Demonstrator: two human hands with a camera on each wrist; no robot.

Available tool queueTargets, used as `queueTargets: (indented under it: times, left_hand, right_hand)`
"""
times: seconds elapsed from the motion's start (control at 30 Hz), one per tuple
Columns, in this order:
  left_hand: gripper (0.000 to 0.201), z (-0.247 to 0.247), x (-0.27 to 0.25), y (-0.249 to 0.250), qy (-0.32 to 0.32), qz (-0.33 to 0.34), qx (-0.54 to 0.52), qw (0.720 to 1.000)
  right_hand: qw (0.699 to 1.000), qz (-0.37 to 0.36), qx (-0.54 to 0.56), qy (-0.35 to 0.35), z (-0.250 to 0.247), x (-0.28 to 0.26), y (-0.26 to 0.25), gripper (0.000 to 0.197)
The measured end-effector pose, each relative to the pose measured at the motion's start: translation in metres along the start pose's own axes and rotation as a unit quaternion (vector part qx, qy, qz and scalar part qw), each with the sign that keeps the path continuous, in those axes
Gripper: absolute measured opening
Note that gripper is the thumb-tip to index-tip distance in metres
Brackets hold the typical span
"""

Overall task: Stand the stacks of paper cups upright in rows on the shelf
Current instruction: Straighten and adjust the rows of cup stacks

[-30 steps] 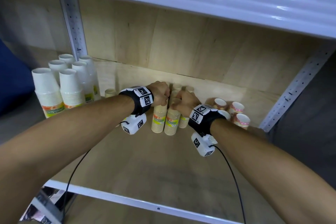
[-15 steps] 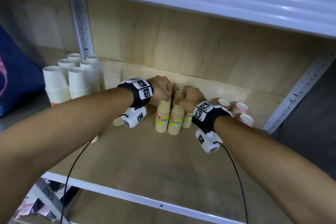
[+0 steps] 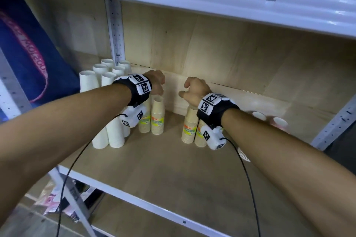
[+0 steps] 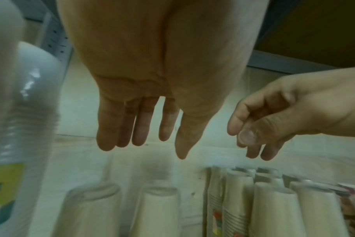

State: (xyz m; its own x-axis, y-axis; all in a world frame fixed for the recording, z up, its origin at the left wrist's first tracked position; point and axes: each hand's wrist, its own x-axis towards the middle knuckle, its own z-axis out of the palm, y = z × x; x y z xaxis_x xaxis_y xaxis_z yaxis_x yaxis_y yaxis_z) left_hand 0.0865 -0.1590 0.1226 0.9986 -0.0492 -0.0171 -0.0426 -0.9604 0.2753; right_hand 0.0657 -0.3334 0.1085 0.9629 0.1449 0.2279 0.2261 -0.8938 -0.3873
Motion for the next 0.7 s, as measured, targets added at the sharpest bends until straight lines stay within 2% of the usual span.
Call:
queueTargets:
  times: [0.13, 0.27, 0.37, 0.47, 0.6, 0.7]
  left_hand:
    - [0.060, 0.008, -0.006, -0.017, 0.004, -0.030, 0.027, 0.999]
    - [0.054, 0.020, -0.012, -0.026, 0.017, -0.038, 0.058, 0.997]
    - [0.050, 0.027, -0.016, -0.029, -0.004, -0.045, 0.076, 0.996]
    - [0.037, 0.032, -0.019, -0.030, -0.014, -0.031, 0.097, 0.995]
    - [0.036, 0.035, -0.022, -0.031, 0.017, -0.021, 0.100, 0.995]
    - [0.033, 0.036, -0.025, -0.033, 0.027, -0.017, 0.066, 0.997]
  right_hand:
    - [0.999, -0.037, 0.006, -0.035, 0.019, 0.008, -0.019, 0.032]
    - [0.994, -0.082, -0.001, -0.071, 0.036, 0.012, -0.036, 0.050]
    - [0.991, -0.093, -0.020, -0.092, 0.050, 0.016, -0.046, 0.045]
    - [0.987, -0.098, -0.033, -0.121, 0.062, 0.020, -0.051, 0.039]
    - [0.983, -0.098, -0.036, -0.150, 0.074, 0.025, -0.050, 0.016]
    - [0.984, -0.097, -0.030, -0.147, 0.078, 0.025, -0.045, 0.020]
